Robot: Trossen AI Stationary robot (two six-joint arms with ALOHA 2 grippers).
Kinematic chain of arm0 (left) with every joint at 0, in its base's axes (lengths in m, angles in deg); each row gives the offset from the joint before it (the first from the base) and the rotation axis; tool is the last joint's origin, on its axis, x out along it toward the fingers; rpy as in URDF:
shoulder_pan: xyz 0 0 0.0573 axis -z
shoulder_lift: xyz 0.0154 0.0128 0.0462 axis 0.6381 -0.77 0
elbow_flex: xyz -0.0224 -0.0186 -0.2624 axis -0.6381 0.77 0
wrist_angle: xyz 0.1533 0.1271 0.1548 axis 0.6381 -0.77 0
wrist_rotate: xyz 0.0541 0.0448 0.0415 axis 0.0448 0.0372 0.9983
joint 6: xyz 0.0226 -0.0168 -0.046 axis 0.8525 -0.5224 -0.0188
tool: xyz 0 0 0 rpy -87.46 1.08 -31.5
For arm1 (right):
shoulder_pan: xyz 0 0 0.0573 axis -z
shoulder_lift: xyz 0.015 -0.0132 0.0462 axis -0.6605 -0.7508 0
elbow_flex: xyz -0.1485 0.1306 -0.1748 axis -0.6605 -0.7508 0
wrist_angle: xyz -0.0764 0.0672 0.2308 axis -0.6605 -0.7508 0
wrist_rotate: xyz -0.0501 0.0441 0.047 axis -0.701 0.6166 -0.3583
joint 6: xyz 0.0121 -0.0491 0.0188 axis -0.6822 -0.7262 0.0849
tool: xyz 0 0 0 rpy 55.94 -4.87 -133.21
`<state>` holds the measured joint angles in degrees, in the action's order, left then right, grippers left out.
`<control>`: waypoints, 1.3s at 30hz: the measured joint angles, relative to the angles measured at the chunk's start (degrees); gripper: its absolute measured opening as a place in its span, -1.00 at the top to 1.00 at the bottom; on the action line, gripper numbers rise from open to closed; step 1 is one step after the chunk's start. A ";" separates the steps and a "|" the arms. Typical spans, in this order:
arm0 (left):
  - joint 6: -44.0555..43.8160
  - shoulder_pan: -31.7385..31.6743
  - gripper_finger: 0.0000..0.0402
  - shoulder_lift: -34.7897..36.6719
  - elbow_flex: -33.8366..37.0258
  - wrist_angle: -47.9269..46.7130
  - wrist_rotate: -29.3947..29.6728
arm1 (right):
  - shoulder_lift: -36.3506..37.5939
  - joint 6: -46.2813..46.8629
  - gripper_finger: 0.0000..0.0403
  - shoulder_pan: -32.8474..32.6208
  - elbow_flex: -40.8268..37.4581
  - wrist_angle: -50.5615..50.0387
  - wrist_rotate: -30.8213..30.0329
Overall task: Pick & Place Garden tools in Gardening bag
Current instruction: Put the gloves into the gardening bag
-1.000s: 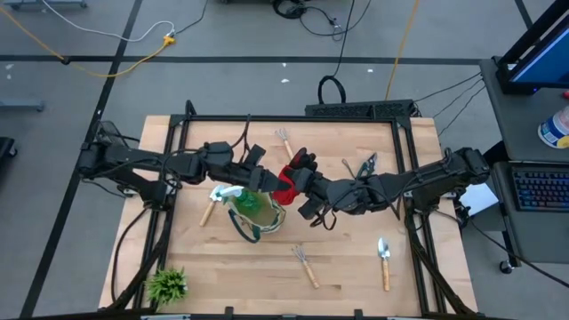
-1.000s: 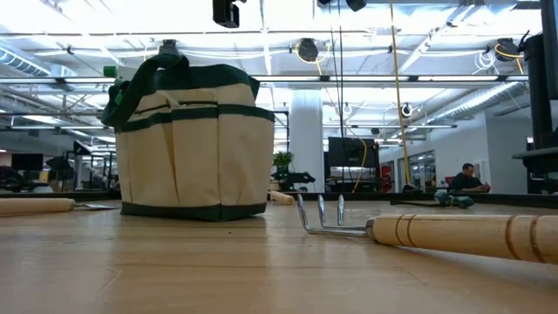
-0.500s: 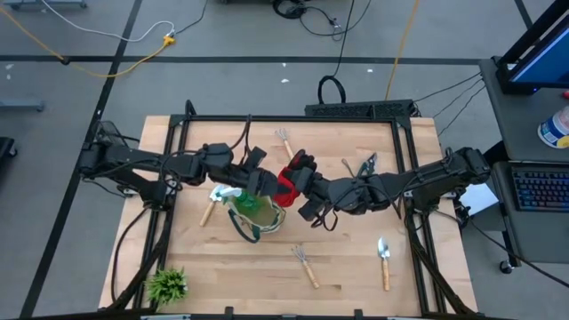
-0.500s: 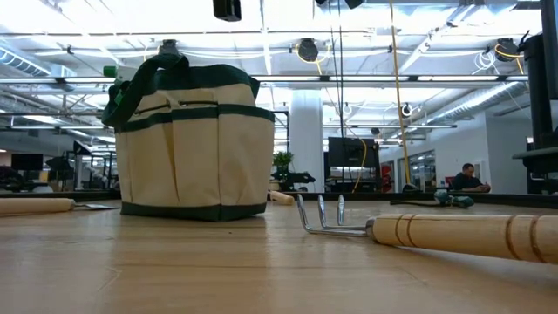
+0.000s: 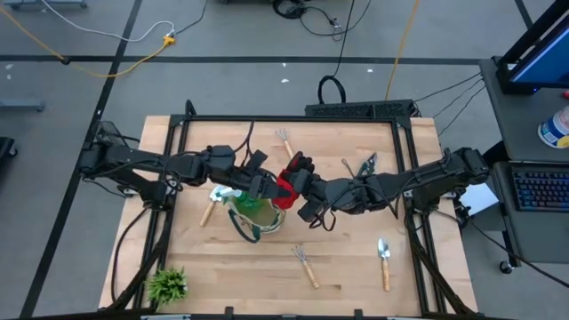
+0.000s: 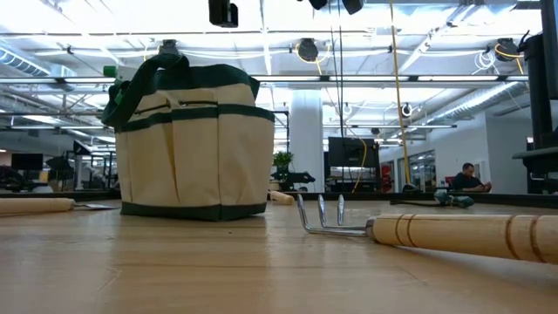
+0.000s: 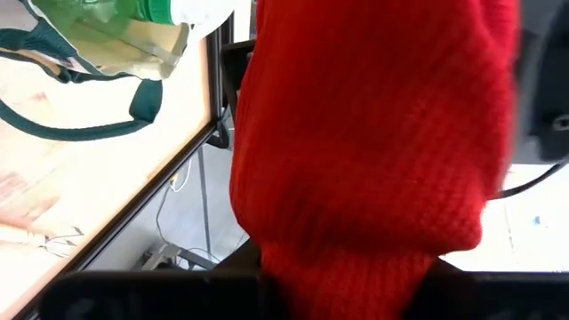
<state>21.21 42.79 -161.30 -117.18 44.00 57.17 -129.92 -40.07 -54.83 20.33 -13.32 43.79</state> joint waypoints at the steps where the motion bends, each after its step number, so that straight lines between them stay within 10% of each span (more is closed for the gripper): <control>1: -0.03 0.00 0.19 0.00 0.00 -0.33 -0.11 | 0.00 0.01 0.74 0.00 0.00 -0.06 0.28; 7: 0.46 -0.02 0.74 0.00 0.00 -1.18 -1.46 | 0.02 -0.01 0.71 -0.10 0.00 0.31 0.83; 19: 2.08 0.07 0.74 -0.03 -0.09 -2.89 -2.47 | -0.09 7.05 0.39 -4.12 0.00 1.17 -1.39; 39: 9.14 -5.91 0.74 0.55 -0.04 -6.43 -1.99 | 0.10 14.02 0.26 -10.63 0.00 0.13 -25.51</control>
<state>30.35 36.88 -160.75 -117.23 37.57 55.18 -129.82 -26.05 -65.47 20.33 -13.20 18.28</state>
